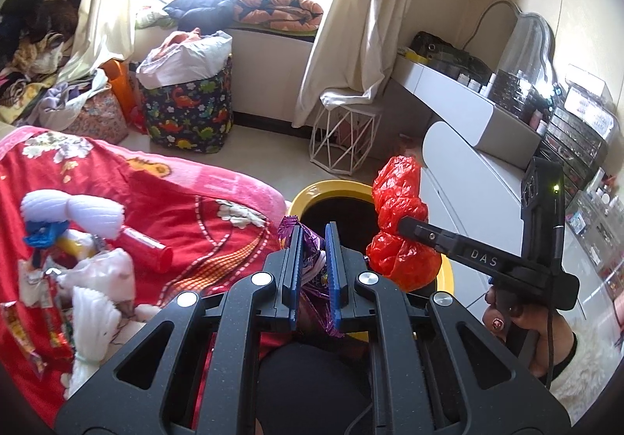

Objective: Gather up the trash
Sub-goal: 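Carry both items over the yellow-rimmed bin and open both grippers to drop them, then move both open grippers back to the trash pile on the bedspread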

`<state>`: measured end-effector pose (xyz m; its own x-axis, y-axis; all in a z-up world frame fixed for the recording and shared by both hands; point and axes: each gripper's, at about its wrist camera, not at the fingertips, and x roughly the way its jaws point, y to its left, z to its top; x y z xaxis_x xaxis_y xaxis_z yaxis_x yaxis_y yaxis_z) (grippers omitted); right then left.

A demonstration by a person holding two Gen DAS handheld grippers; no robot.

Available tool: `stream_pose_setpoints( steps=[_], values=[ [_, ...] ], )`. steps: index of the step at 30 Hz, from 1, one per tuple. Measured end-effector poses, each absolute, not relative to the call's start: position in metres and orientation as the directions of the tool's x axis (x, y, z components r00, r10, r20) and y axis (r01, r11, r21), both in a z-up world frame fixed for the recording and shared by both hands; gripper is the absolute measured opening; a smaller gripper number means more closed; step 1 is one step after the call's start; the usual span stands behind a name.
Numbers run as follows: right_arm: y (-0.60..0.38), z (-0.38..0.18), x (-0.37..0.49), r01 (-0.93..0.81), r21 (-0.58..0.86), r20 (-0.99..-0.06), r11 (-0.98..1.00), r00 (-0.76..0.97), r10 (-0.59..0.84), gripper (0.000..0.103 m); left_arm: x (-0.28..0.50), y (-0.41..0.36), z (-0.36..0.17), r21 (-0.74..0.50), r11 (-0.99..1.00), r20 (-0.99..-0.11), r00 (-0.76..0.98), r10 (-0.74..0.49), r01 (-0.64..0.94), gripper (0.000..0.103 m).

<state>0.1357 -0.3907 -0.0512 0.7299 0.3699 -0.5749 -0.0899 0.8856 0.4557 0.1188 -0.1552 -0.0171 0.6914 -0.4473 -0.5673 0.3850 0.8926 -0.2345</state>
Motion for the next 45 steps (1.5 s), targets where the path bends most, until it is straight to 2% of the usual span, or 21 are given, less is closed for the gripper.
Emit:
stream_pose_setpoints(
  steps=[15, 17, 18, 19, 20, 21, 25, 26, 32, 38, 45],
  values=[
    [-0.427, -0.069, 0.136, 0.021, 0.474, -0.611, 0.88, 0.728, 0.312, 0.032, 0.151, -0.196, -0.042, -0.257, 0.869, -0.612, 0.625, -0.485, 0.422, 0.007],
    [-0.429, -0.069, 0.136, 0.034, 0.473, -0.613, 0.88, 0.73, 0.301, 0.037, 0.155, -0.2, -0.045, -0.269, 0.864, -0.618, 0.613, -0.493, 0.425, 0.007],
    [-0.432, -0.07, 0.136, 0.043, 0.473, -0.614, 0.88, 0.732, 0.294, 0.044, 0.158, -0.201, -0.047, -0.276, 0.863, -0.62, 0.607, -0.497, 0.424, 0.009],
    [-0.434, -0.07, 0.135, 0.053, 0.471, -0.616, 0.88, 0.735, 0.285, 0.048, 0.161, -0.201, -0.05, -0.29, 0.861, -0.626, 0.597, -0.501, 0.418, 0.014],
    [-0.436, -0.07, 0.134, 0.064, 0.468, -0.616, 0.882, 0.739, 0.273, 0.055, 0.165, -0.2, -0.053, -0.309, 0.86, -0.63, 0.589, -0.505, 0.407, 0.031],
    [-0.437, -0.071, 0.134, 0.07, 0.465, -0.616, 0.882, 0.741, 0.266, 0.056, 0.167, -0.199, -0.055, -0.325, 0.858, -0.626, 0.59, -0.51, 0.397, 0.047],
    [-0.441, -0.071, 0.133, 0.08, 0.45, -0.617, 0.89, 0.748, 0.245, 0.06, 0.165, -0.195, -0.057, -0.326, 0.862, -0.616, 0.605, -0.505, 0.388, 0.06],
    [-0.441, -0.07, 0.133, 0.077, 0.443, -0.615, 0.893, 0.751, 0.241, 0.061, 0.163, -0.193, -0.056, -0.324, 0.866, -0.612, 0.613, -0.5, 0.382, 0.066],
    [-0.425, -0.061, 0.13, 0.022, 0.412, -0.586, 0.911, 0.772, 0.246, 0.067, 0.151, -0.177, -0.045, -0.289, 0.893, -0.589, 0.672, -0.45, 0.344, 0.084],
    [-0.402, -0.052, 0.127, -0.043, 0.385, -0.557, 0.922, 0.786, 0.269, 0.072, 0.141, -0.153, -0.035, -0.244, 0.924, -0.571, 0.727, -0.382, 0.294, 0.09],
    [-0.375, -0.041, 0.122, -0.1, 0.37, -0.525, 0.923, 0.797, 0.297, 0.079, 0.132, -0.128, -0.022, -0.213, 0.946, -0.537, 0.779, -0.324, 0.246, 0.092]
  ],
)
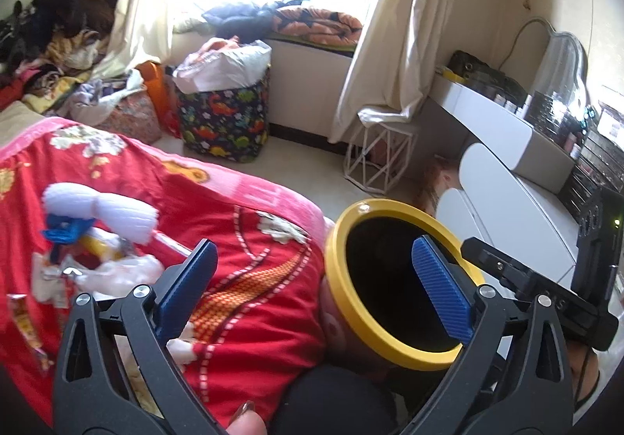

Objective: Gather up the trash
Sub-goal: 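Move both open grippers back to the trash pile on the bedspread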

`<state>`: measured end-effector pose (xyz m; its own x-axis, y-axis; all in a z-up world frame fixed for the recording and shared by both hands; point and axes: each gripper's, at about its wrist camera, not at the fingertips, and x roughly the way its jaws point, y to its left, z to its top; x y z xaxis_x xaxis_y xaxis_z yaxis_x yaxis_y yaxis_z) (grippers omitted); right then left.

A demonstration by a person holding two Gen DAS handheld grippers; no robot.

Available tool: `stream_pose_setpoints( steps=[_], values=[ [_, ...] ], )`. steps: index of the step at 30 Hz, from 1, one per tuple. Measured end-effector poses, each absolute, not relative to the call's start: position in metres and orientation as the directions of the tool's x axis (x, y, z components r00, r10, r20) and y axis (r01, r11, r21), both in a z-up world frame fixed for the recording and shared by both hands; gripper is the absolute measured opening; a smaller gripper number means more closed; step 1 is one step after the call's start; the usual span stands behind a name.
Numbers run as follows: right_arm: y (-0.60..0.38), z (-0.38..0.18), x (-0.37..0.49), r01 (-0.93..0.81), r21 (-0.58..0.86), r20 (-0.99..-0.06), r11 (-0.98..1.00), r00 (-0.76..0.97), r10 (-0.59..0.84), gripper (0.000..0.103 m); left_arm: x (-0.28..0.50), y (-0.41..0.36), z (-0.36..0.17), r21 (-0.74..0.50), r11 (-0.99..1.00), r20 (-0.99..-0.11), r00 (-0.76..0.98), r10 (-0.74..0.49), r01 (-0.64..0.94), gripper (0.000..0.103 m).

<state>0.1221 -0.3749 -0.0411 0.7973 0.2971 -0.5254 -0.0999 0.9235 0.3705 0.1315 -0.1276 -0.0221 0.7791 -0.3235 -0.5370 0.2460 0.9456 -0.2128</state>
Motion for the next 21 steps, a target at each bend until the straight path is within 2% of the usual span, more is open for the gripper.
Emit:
stream_pose_setpoints(
  steps=[8, 21],
  values=[
    [-0.347, -0.03, 0.118, -0.162, 0.347, -0.488, 0.924, 0.81, 0.325, 0.084, 0.123, -0.099, -0.013, -0.209, 0.96, -0.502, 0.823, -0.267, 0.185, 0.092],
    [-0.29, -0.015, 0.12, -0.273, 0.307, -0.481, 0.912, 0.782, 0.397, 0.085, 0.113, -0.056, -0.007, -0.219, 0.97, -0.483, 0.852, -0.202, 0.106, 0.092]
  ],
)
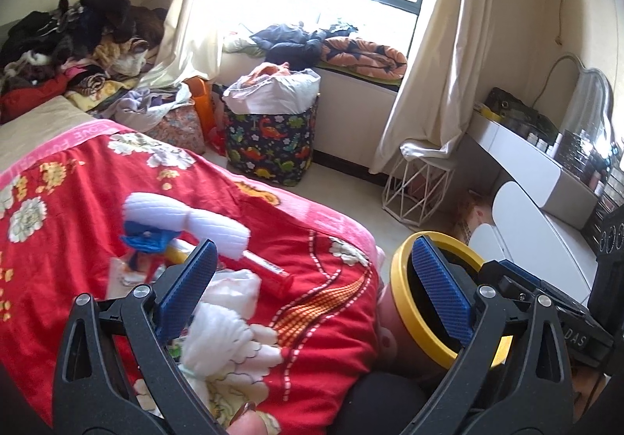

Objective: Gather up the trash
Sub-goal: 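Move both open grippers back to the trash pile on the bedspread, then grasp the white plastic fork bundle with the right gripper while the left grasps a snack bag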

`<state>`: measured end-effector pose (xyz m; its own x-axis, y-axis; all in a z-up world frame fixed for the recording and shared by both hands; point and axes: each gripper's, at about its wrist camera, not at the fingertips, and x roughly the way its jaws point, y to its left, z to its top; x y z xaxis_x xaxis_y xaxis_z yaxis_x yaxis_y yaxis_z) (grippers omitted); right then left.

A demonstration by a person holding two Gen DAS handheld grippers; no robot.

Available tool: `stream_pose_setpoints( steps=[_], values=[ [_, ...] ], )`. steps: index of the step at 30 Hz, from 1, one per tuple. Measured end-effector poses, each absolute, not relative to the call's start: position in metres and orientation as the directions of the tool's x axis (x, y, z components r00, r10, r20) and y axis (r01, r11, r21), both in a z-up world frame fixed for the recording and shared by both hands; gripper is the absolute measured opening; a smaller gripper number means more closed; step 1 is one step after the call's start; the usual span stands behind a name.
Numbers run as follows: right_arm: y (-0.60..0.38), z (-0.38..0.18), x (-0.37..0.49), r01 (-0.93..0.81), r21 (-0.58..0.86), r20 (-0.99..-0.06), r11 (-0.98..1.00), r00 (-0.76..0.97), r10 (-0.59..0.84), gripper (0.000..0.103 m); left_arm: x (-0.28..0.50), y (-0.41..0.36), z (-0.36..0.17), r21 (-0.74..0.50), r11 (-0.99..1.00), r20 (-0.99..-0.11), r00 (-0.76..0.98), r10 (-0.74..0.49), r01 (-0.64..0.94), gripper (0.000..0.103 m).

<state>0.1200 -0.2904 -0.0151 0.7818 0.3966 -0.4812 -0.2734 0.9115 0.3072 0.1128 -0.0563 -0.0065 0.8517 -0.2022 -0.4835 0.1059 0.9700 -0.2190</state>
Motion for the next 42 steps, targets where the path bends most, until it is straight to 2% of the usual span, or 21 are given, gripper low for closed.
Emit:
stream_pose_setpoints(
  steps=[19, 33, 42],
  values=[
    [-0.21, -0.018, 0.127, -0.423, 0.263, -0.505, 0.867, 0.706, 0.497, 0.085, 0.1, 0.005, -0.007, -0.243, 0.97, -0.479, 0.873, -0.097, -0.025, 0.092],
    [-0.159, -0.039, 0.132, -0.497, 0.239, -0.573, 0.834, 0.621, 0.535, 0.085, 0.093, 0.058, -0.02, -0.289, 0.946, -0.503, 0.864, -0.018, -0.148, 0.092],
    [-0.126, -0.059, 0.137, -0.519, 0.228, -0.632, 0.824, 0.564, 0.531, 0.085, 0.089, 0.09, -0.043, -0.305, 0.924, -0.557, 0.831, 0.022, -0.229, 0.092]
  ],
)
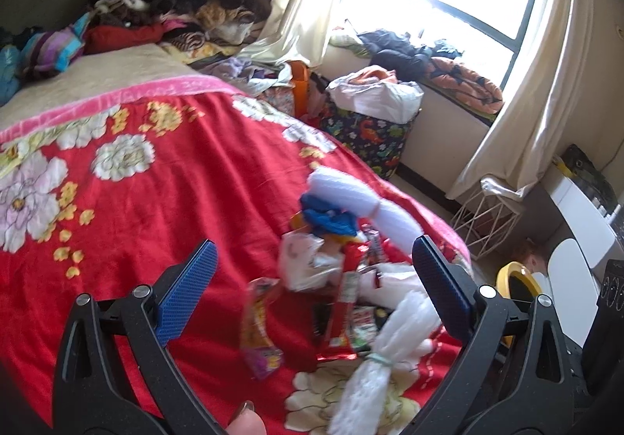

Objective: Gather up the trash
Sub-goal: 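Grasp the white plastic fork bundle with the right gripper while the left grasps a snack bag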

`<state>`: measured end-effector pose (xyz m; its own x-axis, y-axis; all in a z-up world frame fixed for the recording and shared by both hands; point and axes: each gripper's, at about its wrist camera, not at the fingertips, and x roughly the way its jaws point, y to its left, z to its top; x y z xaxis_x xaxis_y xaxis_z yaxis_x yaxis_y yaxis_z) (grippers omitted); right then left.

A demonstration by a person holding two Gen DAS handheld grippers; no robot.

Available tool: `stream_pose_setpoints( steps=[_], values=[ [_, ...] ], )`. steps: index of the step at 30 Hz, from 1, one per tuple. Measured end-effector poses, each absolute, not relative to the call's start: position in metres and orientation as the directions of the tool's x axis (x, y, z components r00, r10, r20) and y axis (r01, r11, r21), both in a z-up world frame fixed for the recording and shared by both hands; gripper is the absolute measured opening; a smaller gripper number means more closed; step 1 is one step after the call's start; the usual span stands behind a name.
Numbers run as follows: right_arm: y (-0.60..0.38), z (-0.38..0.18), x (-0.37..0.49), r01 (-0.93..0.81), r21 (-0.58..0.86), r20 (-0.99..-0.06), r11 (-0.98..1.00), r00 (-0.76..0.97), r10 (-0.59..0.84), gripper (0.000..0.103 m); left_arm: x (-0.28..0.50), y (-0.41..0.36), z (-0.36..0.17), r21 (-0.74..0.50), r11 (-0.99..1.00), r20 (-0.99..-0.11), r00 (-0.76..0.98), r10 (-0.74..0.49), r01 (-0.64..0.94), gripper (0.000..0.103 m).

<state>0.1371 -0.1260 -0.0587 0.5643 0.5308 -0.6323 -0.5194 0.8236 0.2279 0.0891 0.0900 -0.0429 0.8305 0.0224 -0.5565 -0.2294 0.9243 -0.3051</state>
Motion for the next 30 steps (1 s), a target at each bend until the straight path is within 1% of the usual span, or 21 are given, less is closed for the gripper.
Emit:
stream_pose_setpoints(
  steps=[9, 10, 11, 13, 15, 16, 17, 18, 19, 20, 21, 22, 23, 24, 25, 27, 28, 30],
  values=[
    [-0.106, -0.081, 0.153, -0.511, 0.286, -0.685, 0.811, 0.482, 0.546, 0.085, 0.087, 0.117, -0.075, -0.341, 0.897, -0.625, 0.781, 0.008, -0.281, 0.091],
    [-0.104, -0.083, 0.154, -0.509, 0.292, -0.688, 0.809, 0.476, 0.548, 0.085, 0.086, 0.118, -0.077, -0.343, 0.896, -0.63, 0.776, 0.005, -0.284, 0.089],
    [-0.103, -0.086, 0.156, -0.506, 0.3, -0.692, 0.809, 0.468, 0.549, 0.085, 0.086, 0.119, -0.081, -0.348, 0.893, -0.637, 0.771, -0.002, -0.285, 0.085],
    [-0.1, -0.089, 0.158, -0.498, 0.318, -0.698, 0.807, 0.453, 0.555, 0.081, 0.085, 0.121, -0.087, -0.36, 0.889, -0.648, 0.761, -0.019, -0.284, 0.08],
    [-0.097, -0.093, 0.159, -0.496, 0.332, -0.703, 0.803, 0.438, 0.561, 0.075, 0.084, 0.12, -0.092, -0.373, 0.885, -0.657, 0.753, -0.039, -0.28, 0.069],
    [-0.095, -0.094, 0.16, -0.495, 0.333, -0.704, 0.803, 0.436, 0.561, 0.073, 0.084, 0.119, -0.095, -0.379, 0.883, -0.663, 0.747, -0.05, -0.277, 0.066],
    [-0.094, -0.095, 0.16, -0.496, 0.338, -0.704, 0.8, 0.43, 0.565, 0.068, 0.085, 0.118, -0.098, -0.383, 0.882, -0.67, 0.74, -0.06, -0.275, 0.064],
    [-0.093, -0.096, 0.16, -0.498, 0.343, -0.705, 0.797, 0.424, 0.569, 0.06, 0.085, 0.118, -0.099, -0.385, 0.882, -0.675, 0.735, -0.066, -0.274, 0.062],
    [-0.091, -0.097, 0.16, -0.502, 0.351, -0.705, 0.79, 0.413, 0.576, 0.056, 0.086, 0.117, -0.102, -0.387, 0.88, -0.68, 0.729, -0.072, -0.274, 0.062],
    [-0.09, -0.098, 0.16, -0.511, 0.362, -0.705, 0.78, 0.398, 0.587, 0.045, 0.086, 0.116, -0.103, -0.391, 0.879, -0.683, 0.726, -0.08, -0.272, 0.058],
    [-0.09, -0.099, 0.16, -0.516, 0.368, -0.704, 0.774, 0.389, 0.594, 0.033, 0.087, 0.116, -0.105, -0.394, 0.879, -0.687, 0.722, -0.087, -0.269, 0.053],
    [-0.09, -0.099, 0.159, -0.52, 0.368, -0.703, 0.77, 0.386, 0.597, 0.03, 0.087, 0.115, -0.106, -0.393, 0.879, -0.69, 0.718, -0.09, -0.268, 0.047],
    [-0.09, -0.099, 0.158, -0.525, 0.367, -0.701, 0.768, 0.387, 0.599, 0.027, 0.088, 0.114, -0.108, -0.39, 0.88, -0.698, 0.71, -0.091, -0.27, 0.044],
    [-0.092, -0.098, 0.155, -0.532, 0.366, -0.695, 0.764, 0.389, 0.604, 0.024, 0.089, 0.113, -0.109, -0.39, 0.88, -0.704, 0.703, -0.096, -0.271, 0.037],
    [-0.092, -0.096, 0.154, -0.533, 0.366, -0.692, 0.763, 0.392, 0.606, 0.023, 0.09, 0.113, -0.11, -0.392, 0.879, -0.707, 0.7, -0.1, -0.27, 0.035],
    [-0.096, -0.092, 0.15, -0.538, 0.372, -0.679, 0.757, 0.398, 0.617, 0.021, 0.09, 0.111, -0.112, -0.392, 0.88, -0.712, 0.693, -0.107, -0.267, 0.023],
    [-0.099, -0.089, 0.148, -0.541, 0.37, -0.671, 0.755, 0.406, 0.62, 0.021, 0.091, 0.111, -0.112, -0.392, 0.881, -0.713, 0.692, -0.109, -0.265, 0.016],
    [-0.103, -0.085, 0.145, -0.546, 0.371, -0.66, 0.751, 0.414, 0.627, 0.021, 0.091, 0.11, -0.11, -0.389, 0.884, -0.71, 0.696, -0.108, -0.26, 0.016]
  ],
)
